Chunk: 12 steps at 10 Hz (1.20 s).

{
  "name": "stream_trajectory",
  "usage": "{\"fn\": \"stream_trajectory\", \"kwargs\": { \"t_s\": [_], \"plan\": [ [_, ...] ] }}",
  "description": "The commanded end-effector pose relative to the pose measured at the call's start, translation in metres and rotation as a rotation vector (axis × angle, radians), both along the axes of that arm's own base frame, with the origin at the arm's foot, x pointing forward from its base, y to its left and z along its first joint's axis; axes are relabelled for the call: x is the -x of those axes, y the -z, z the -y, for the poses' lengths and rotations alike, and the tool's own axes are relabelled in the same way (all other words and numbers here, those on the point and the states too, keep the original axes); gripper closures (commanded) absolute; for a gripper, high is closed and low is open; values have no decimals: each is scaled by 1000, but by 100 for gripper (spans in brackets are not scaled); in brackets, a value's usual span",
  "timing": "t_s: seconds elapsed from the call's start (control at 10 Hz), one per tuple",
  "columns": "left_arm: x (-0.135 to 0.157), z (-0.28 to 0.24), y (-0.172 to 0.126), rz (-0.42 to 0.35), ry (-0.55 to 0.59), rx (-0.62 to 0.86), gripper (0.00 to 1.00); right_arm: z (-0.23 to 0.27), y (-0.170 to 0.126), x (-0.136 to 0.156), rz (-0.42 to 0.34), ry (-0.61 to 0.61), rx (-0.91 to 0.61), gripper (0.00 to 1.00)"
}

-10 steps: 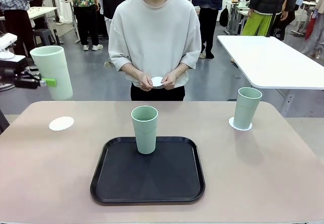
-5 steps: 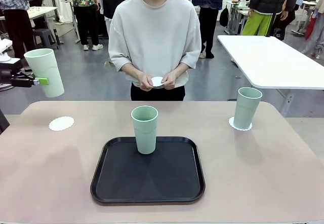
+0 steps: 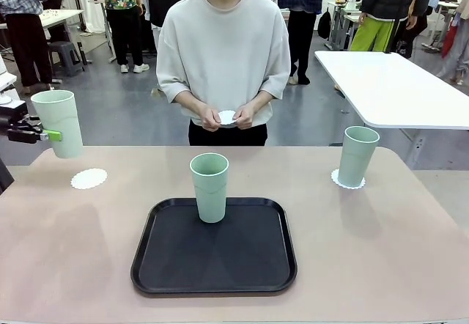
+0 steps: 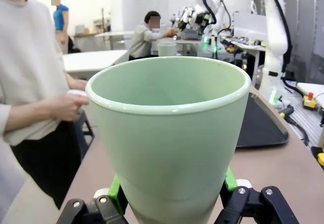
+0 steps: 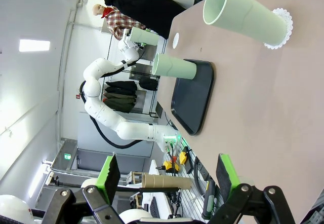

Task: Place coasters on the table and set cups on them.
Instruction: Take one Reusable plastic cup from the Flat Tray and place it on a coaster set by the human.

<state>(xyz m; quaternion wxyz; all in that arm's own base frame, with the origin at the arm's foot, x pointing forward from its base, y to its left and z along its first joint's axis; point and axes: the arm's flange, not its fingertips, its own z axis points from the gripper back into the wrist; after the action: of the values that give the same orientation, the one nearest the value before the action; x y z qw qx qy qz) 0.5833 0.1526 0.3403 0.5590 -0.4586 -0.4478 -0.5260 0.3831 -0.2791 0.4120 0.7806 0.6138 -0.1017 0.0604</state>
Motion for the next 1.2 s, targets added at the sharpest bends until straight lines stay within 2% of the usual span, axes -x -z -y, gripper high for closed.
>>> {"fn": "stream_trajectory", "kwargs": {
  "t_s": [0.0, 0.4, 0.5, 0.6, 1.1],
  "plan": [
    [0, 0, -3, -7, 18, 0, 15, -2, 0, 1, -7, 4, 3, 0],
    [0, 0, -3, -7, 18, 0, 15, -2, 0, 1, -7, 4, 3, 0],
    [1, 1, 2, -5, 6, -3, 15, -2, 0, 1, -7, 4, 3, 0],
    [0, -1, 11, 47, 49, 65, 15, -2, 0, 1, -7, 4, 3, 0],
    [-2, -2, 48, 63, 71, 112, 15, -2, 0, 1, -7, 4, 3, 0]
  ]
}}
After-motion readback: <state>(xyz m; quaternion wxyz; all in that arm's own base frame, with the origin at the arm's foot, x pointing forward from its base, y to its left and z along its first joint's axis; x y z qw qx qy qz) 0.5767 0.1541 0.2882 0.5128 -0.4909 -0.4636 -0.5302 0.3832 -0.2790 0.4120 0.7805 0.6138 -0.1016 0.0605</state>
